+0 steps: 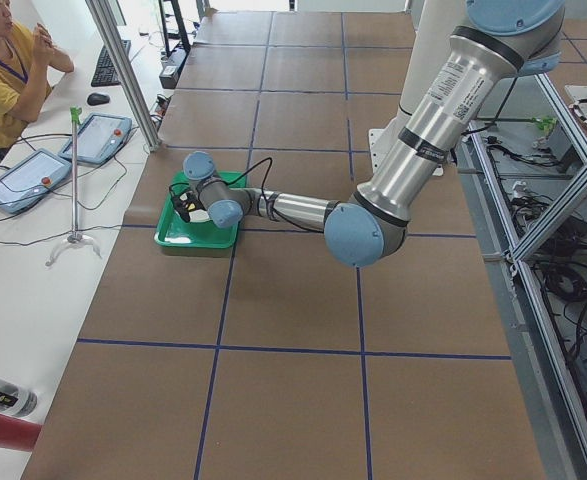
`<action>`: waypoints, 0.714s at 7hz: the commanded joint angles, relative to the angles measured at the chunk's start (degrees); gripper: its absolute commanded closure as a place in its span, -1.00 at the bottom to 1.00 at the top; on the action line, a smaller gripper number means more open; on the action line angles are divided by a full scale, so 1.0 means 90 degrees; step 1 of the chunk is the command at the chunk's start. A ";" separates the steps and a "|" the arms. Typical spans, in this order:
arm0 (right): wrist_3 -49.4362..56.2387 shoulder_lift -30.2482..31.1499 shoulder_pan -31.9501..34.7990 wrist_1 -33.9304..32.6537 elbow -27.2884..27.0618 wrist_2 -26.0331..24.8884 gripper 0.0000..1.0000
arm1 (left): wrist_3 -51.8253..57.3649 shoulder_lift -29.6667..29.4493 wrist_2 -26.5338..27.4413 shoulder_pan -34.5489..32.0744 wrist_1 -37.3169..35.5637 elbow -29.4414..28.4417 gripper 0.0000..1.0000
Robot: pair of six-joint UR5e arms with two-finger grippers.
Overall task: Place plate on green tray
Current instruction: 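Lift the plate with spoons and carry it toward the green tray, then lower the plate onto the green tray and open the left gripper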
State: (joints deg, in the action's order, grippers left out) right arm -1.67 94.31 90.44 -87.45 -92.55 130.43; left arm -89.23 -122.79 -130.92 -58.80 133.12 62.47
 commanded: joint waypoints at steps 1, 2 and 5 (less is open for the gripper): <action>0.0000 0.0000 0.0000 0.0000 0.0000 0.0009 -1.00 | 0.0031 0.0059 0.0026 0.0010 0.0316 -0.0008 -0.10; 0.0000 0.0000 0.0000 0.0000 0.0000 0.0000 -1.00 | 0.0051 0.0089 0.0026 -0.0010 0.0316 0.0021 -0.28; 0.0000 0.0000 0.0000 0.0000 0.0000 0.0009 -1.00 | 0.1661 0.1479 -0.0275 -0.0564 0.0258 0.1500 -0.34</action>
State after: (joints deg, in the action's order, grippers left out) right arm -1.67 94.31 90.44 -87.45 -92.55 130.45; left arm -83.04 -116.02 -131.80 -61.81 135.79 69.68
